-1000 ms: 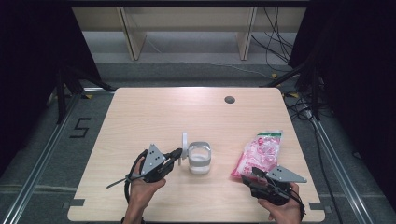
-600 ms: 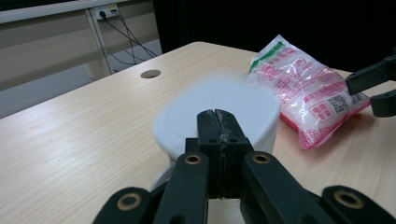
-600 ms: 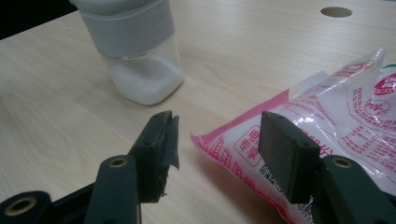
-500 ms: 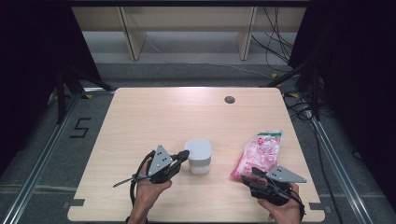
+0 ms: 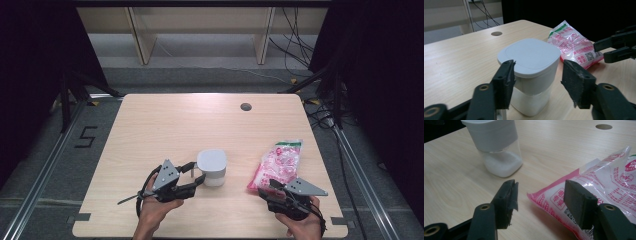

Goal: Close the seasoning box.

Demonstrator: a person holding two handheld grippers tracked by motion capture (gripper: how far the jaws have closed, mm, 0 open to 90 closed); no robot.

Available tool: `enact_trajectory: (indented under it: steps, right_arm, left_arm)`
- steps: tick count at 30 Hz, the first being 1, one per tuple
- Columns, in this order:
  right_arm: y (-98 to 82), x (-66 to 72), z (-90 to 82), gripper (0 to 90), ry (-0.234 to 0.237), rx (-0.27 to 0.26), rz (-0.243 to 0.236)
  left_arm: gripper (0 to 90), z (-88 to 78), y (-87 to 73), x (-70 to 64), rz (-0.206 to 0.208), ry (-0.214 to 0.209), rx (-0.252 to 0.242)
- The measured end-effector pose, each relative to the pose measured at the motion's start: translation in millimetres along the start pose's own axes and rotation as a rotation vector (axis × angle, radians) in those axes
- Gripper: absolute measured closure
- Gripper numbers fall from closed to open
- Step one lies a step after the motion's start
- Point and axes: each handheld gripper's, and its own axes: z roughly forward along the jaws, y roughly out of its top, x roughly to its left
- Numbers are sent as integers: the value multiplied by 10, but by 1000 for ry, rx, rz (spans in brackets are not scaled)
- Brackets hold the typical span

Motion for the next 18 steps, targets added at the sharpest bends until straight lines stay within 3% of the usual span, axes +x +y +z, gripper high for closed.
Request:
enact_trajectory:
  steps: [2, 3, 4, 8, 10, 13, 14, 15, 18]
  right_arm:
    - [-1, 39, -4, 421, 9, -1, 41]
    - [6, 15, -2, 414, 4, -15, -9]
    - [4, 29, 5, 406, 14, -15, 13]
    - [4, 40, 13, 393, 2, -14, -15]
    - [2, 53, 27, 387, 32, -35, -7]
    - [6, 71, 5, 382, 19, -15, -24]
    - [2, 109, -5, 381, 31, 4, 19]
    - [0, 89, 26, 378, 36, -19, -16]
    - [-4, 102, 18, 367, 38, -25, -26]
  left_arm:
    - [402, -11, -16, -38, 8, -9, 1]
    - [380, -17, -18, -51, 13, -6, 7]
    - [365, -12, -30, -70, 5, -14, 7]
    - [342, -24, -72, -126, 12, -8, 21]
    - [342, -37, -87, -140, 22, -9, 14]
    - [324, -45, -110, -168, 11, -6, 17]
    - [321, -43, -116, -160, 35, -10, 18]
    - [319, -38, -133, -180, 11, -13, 20]
    - [309, -29, -181, -204, 12, -23, 23]
